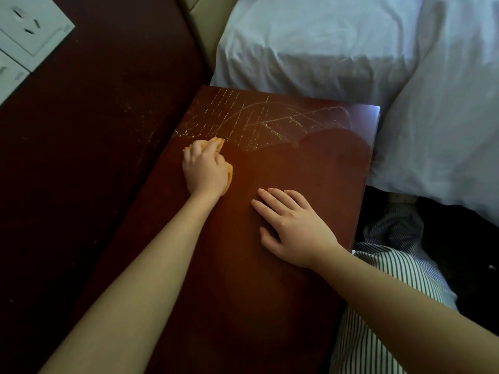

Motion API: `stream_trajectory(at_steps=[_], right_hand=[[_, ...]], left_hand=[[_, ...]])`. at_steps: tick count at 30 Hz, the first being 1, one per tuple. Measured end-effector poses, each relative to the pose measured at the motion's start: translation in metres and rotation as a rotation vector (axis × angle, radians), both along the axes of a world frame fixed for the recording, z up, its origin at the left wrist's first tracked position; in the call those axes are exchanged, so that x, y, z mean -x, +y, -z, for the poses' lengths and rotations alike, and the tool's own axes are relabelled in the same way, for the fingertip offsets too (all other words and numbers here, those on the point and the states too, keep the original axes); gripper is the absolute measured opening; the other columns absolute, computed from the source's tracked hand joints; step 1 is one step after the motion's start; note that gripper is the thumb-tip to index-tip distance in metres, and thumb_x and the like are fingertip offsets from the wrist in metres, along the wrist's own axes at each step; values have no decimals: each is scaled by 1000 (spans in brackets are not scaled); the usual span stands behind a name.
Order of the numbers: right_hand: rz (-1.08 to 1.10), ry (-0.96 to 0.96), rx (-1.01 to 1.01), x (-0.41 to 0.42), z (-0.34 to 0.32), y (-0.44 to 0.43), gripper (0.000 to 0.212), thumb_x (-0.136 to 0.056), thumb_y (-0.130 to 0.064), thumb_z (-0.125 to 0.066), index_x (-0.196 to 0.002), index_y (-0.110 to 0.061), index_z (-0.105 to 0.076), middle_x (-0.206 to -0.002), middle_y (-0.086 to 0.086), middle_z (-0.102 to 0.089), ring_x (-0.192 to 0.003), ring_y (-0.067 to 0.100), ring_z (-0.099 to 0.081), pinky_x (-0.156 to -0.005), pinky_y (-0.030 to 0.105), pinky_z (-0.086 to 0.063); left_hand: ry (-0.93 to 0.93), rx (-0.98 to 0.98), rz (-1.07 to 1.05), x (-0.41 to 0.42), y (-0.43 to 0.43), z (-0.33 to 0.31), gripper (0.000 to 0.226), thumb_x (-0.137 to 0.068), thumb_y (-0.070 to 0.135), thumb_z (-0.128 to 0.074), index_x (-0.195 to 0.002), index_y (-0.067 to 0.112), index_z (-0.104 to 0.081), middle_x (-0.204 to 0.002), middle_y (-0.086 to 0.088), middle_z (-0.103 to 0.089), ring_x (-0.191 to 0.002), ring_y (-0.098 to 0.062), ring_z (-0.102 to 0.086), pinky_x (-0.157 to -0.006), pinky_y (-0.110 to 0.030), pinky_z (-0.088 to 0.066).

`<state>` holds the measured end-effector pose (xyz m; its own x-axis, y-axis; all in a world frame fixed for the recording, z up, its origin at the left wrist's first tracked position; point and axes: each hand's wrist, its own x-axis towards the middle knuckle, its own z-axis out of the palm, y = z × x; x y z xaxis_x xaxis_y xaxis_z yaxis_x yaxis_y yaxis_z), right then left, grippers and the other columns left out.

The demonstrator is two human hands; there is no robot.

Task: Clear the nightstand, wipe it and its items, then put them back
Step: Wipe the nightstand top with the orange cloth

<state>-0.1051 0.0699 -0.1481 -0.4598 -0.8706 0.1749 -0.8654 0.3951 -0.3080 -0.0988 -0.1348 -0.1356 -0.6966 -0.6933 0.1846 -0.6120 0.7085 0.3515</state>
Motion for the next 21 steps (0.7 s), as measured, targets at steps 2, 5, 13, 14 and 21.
stream_trajectory(at_steps=[2, 5, 13, 14, 21], right_hand=[[-6, 1, -9, 1, 0, 0, 52, -85, -39, -38, -126, -14, -60, -132, 9, -57, -123, 27, -52, -103, 42, -37], [-11, -2, -21, 1, 0, 0, 53, -85, -40, -38, -127, -15, -59, -133, 9, -56, -124, 27, -51, -104, 43, -37], [-3, 7, 2, 0, 1, 0, 52, -84, -39, -39, -125, -14, -60, -132, 9, -57, -122, 27, -53, -102, 44, -38], [-2, 4, 6, 0, 1, 0, 52, -84, -39, -39, -125, -14, -60, -132, 9, -57, -122, 27, -53, -102, 44, -38], [-2, -5, -16, -1, -2, -1, 53, -85, -39, -39, -126, -14, -60, -132, 9, -56, -123, 28, -52, -103, 44, -38]], left_hand=[[-5, -8, 125, -1, 6, 0, 38, -93, 13, -41, -127, 24, -56, -130, -4, -50, -123, -25, -38, -102, -37, -33], [-10, -29, 419, -25, 1, -2, 40, -90, 15, -41, -123, 26, -60, -125, -3, -54, -116, -23, -42, -96, -33, -34], [3, -9, 119, -28, -16, -2, 38, -93, 13, -43, -127, 23, -56, -128, -5, -50, -119, -25, -40, -97, -33, -33], [-1, -2, 48, -19, -11, -2, 38, -94, 14, -42, -128, 22, -55, -130, -5, -49, -121, -25, -39, -99, -34, -33], [-3, -20, 335, -14, 11, -1, 39, -91, 14, -41, -124, 25, -59, -127, -5, -53, -118, -26, -42, -99, -41, -37]])
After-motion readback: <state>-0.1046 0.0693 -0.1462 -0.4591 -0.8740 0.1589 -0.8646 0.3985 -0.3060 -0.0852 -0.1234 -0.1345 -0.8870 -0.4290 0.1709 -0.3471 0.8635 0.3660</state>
